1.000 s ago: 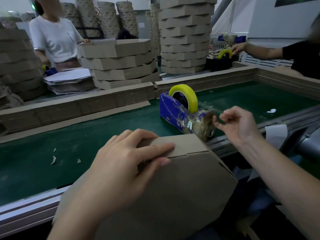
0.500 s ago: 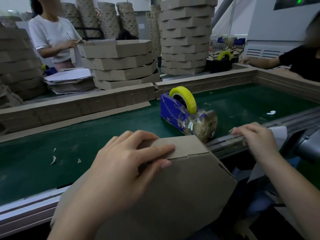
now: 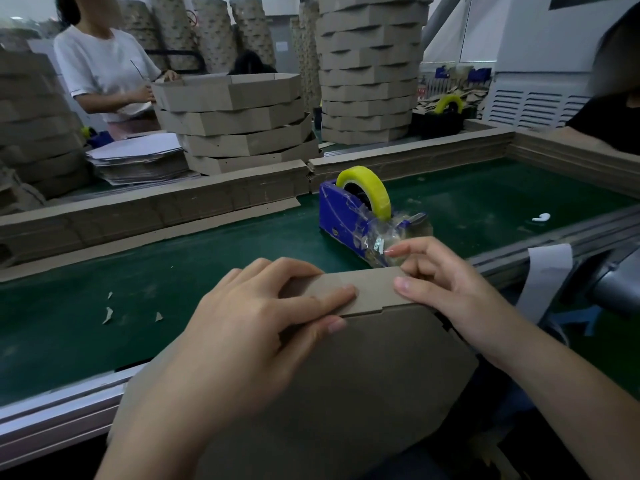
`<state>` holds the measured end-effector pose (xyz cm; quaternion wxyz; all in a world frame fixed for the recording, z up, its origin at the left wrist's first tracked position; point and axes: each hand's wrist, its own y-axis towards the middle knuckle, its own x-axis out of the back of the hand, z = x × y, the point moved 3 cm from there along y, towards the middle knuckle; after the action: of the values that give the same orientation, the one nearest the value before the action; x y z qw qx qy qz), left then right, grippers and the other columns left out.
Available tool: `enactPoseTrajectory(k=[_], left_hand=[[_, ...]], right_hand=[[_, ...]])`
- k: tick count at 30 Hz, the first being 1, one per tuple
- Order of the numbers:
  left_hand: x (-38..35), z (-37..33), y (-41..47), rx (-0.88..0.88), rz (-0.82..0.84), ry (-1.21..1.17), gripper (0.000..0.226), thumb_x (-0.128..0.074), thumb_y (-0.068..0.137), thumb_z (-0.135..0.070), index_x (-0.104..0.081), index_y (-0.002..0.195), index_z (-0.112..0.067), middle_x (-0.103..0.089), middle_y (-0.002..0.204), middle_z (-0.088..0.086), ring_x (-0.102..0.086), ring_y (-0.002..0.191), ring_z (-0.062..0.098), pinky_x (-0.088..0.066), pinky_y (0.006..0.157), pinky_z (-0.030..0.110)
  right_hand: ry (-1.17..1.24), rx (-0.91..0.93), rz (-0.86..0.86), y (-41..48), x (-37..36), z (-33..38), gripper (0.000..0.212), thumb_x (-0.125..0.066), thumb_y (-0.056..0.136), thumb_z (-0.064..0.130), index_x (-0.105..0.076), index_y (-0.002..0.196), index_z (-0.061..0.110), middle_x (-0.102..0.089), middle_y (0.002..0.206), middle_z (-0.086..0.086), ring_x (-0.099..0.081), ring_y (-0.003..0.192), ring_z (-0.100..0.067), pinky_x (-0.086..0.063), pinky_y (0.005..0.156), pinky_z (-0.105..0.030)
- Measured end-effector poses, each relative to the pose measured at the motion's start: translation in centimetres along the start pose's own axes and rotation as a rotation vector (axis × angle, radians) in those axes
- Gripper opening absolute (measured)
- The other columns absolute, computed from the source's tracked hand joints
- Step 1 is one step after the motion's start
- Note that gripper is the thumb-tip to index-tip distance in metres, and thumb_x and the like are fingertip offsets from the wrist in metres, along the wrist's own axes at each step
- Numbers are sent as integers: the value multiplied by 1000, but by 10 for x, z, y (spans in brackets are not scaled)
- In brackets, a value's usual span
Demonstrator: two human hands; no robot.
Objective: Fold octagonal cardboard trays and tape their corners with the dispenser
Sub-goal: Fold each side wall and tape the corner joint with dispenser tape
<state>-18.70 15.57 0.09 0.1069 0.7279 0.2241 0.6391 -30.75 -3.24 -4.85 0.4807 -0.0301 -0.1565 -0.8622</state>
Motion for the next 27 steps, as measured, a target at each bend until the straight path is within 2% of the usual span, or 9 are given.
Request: enactPoseTrajectory(k=[5, 9, 13, 16, 18, 20, 22, 24, 27], left_hand=[[0, -1, 0, -32, 42, 26, 38, -40, 94, -48, -64, 123, -42, -63, 114, -8, -59, 96, 18, -51, 72, 41], [2, 2, 0, 41, 19, -75, 41, -38, 90, -53, -65, 120, -46, -61, 114, -14, -57, 100, 15, -49, 78, 44], [2, 4, -2, 129, -31, -168, 41, -39, 84, -59, -68, 112, -50, -61, 111, -21, -56, 104, 11, -46, 83, 43], [3, 4, -2, 101, -25, -137, 39, -41, 87, -55, -68, 113, -48, -62, 111, -19, -58, 102, 13, -48, 79, 44], [2, 3, -3, 39, -7, -73, 39, -41, 90, -51, -67, 118, -44, -63, 114, -13, -59, 100, 17, -50, 76, 45], [2, 6, -3, 16, -18, -66, 39, -42, 91, -49, -69, 118, -39, -64, 114, -9, -61, 100, 19, -51, 76, 45], [2, 7, -3, 11, -46, -55, 37, -44, 91, -46, -72, 111, -32, -65, 111, -9, -62, 98, 19, -52, 74, 45], [2, 6, -3, 5, -60, -33, 35, -45, 90, -45, -72, 105, -29, -65, 110, -11, -62, 96, 19, -52, 72, 45], [3, 7, -3, -9, -44, -62, 35, -45, 89, -43, -71, 107, -29, -64, 114, -11, -61, 100, 18, -51, 76, 46]], right_hand=[[-21, 1, -25, -2, 2, -3, 29, -65, 76, 40, -62, 105, 33, -61, 84, -4, -59, 82, -16, -44, 75, -29], [-57, 3, 14, 4, 1, 1, 36, -68, 70, 52, -61, 102, 37, -64, 87, -4, -60, 82, -13, -45, 74, -24], [-19, -57, 96, 14, -2, -1, 33, -67, 75, 38, -60, 105, 28, -60, 79, -3, -58, 76, -12, -45, 71, -26], [-17, -79, 152, 14, -1, -1, 32, -66, 76, 37, -61, 106, 28, -59, 87, -12, -59, 80, -13, -47, 71, -23], [-97, -43, 107, 11, 1, 3, 33, -67, 74, 40, -62, 106, 32, -60, 96, -6, -59, 88, -11, -46, 77, -24], [-205, 67, -87, 6, 4, 13, 29, -69, 75, 43, -64, 103, 34, -58, 101, 3, -58, 90, -9, -44, 78, -21], [-199, 206, -286, -6, 4, 29, 20, -73, 79, 42, -68, 95, 31, -56, 91, 0, -55, 83, -18, -43, 73, -23], [-109, 308, -338, -23, -7, 45, 15, -71, 79, 39, -72, 88, 26, -58, 78, -3, -54, 72, -19, -43, 64, -23], [154, 287, -292, -46, -40, 51, 24, -65, 75, 40, -75, 83, 20, -56, 52, 7, -46, 48, 2, -34, 47, -8]])
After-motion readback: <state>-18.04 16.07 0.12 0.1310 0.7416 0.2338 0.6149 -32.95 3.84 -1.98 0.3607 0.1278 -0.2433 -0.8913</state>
